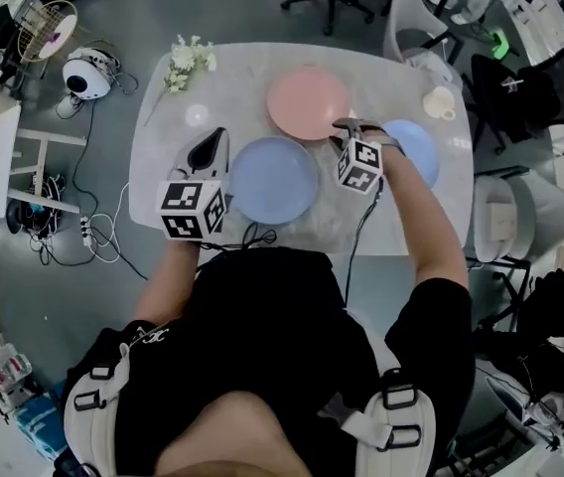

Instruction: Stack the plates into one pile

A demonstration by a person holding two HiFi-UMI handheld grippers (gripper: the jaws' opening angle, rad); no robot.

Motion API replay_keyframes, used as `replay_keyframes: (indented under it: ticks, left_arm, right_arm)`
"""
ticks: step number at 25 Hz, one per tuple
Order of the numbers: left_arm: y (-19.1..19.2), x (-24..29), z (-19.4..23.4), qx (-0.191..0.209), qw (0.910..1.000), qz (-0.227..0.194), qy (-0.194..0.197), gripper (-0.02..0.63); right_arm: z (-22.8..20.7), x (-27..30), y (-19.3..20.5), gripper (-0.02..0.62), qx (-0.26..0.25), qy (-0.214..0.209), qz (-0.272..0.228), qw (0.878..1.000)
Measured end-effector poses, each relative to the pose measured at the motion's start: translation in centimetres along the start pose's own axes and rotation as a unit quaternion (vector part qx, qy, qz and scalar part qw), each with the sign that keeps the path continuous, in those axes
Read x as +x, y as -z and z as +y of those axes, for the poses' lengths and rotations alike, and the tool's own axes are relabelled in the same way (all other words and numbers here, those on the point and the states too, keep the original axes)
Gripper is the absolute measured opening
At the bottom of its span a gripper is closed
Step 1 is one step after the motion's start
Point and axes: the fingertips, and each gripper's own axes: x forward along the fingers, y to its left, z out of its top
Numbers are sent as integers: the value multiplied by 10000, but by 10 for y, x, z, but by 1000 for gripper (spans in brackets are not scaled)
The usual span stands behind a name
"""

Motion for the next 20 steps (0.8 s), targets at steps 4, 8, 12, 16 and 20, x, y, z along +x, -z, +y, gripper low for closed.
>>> replay_keyframes:
  ticks: [4, 8, 12, 16, 20]
  left_arm:
    - [1, -2, 5, -1, 9999, 21, -123, 5]
    - [9, -6, 9, -7, 9996, 138, -259, 5]
    - [16, -13, 15, 8, 9987, 262, -442, 5]
    - [25, -21, 25, -22, 9970, 377, -673, 5]
    - [33, -31, 35, -42, 9950, 480, -875, 5]
  right_arm:
    - [17, 21, 12, 94, -706, -142, 356, 9968]
    - [29, 44, 19, 94, -1002, -409, 537, 9927]
    - [35, 66, 27, 94, -1028, -621, 664, 9905]
    - [42, 89, 37, 94, -972, -920, 835, 9875]
    - [44, 110, 44, 94, -838, -1035, 955, 9865]
